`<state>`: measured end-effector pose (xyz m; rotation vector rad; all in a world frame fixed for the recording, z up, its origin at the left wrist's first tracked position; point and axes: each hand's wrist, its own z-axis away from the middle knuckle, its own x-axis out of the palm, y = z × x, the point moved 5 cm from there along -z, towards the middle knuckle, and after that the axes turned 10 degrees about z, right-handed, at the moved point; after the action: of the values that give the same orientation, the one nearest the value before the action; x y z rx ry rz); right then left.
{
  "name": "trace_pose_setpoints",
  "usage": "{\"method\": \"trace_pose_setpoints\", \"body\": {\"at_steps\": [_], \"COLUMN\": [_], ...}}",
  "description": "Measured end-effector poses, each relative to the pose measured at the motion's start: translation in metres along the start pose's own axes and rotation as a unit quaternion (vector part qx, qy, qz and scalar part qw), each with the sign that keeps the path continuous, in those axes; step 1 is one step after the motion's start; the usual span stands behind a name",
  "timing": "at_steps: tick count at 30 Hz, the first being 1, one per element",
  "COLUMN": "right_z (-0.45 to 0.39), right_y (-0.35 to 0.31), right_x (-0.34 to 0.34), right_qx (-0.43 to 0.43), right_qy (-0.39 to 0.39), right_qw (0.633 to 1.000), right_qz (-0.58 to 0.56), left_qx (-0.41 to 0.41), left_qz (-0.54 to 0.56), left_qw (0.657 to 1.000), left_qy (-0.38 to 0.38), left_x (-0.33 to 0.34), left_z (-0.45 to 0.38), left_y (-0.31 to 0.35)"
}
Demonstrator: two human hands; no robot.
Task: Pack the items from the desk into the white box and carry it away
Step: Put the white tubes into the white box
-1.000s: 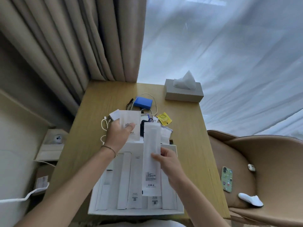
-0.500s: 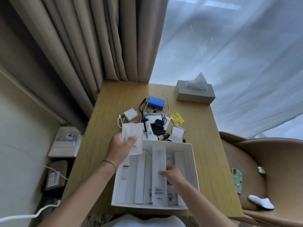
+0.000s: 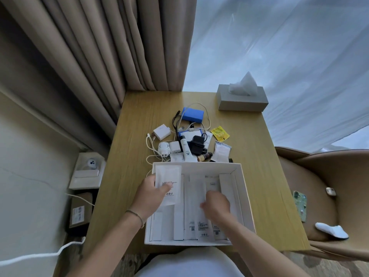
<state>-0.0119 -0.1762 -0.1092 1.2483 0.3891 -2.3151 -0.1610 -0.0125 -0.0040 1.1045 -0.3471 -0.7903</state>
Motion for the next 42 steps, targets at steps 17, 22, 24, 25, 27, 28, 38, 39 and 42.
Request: {"method": "trace_pose_setpoints", "body": {"at_steps": [17, 22, 24, 25, 27, 28, 38, 39, 42], "right_z": [0.016, 0.027, 0.031, 0.033, 0.037, 0.038, 0.041, 0.042, 0.038], "right_y": [0.030, 0.043, 0.045, 0.045, 0.044, 0.044, 0.046, 0.047, 0.049], "right_x": [-0.074, -0.086, -0.088, -0.088, -0.087, -0.086, -0.109, -0.113, -0.127], "right_qx": [-0.022, -0.034, -0.041, -0.045, -0.049, -0.052, -0.096, -0.097, -0.103], "right_qy": [0.103, 0.116, 0.116, 0.114, 0.110, 0.109, 0.166, 0.171, 0.168], "right_qw": [0.994, 0.992, 0.992, 0.992, 0.992, 0.992, 0.978, 0.976, 0.972], "right_qz": [0.024, -0.024, -0.035, -0.036, -0.041, -0.045, -0.088, -0.095, -0.124], "left_qx": [-0.057, -0.069, -0.069, -0.069, -0.067, -0.067, -0.047, -0.054, -0.079], "left_qz": [-0.179, -0.199, -0.190, -0.183, -0.178, -0.181, -0.227, -0.229, -0.223], "left_qw": [0.982, 0.977, 0.979, 0.981, 0.982, 0.981, 0.973, 0.972, 0.969], "left_qy": [-0.034, -0.020, -0.012, -0.011, -0.011, -0.010, 0.011, -0.004, -0.068], "left_x": [0.091, 0.122, 0.131, 0.135, 0.142, 0.145, 0.156, 0.157, 0.154], "left_z": [-0.052, -0.069, -0.076, -0.079, -0.083, -0.084, -0.082, -0.081, -0.076], "left_y": [-0.043, -0.052, -0.054, -0.055, -0.058, -0.060, -0.059, -0.059, -0.052]}}
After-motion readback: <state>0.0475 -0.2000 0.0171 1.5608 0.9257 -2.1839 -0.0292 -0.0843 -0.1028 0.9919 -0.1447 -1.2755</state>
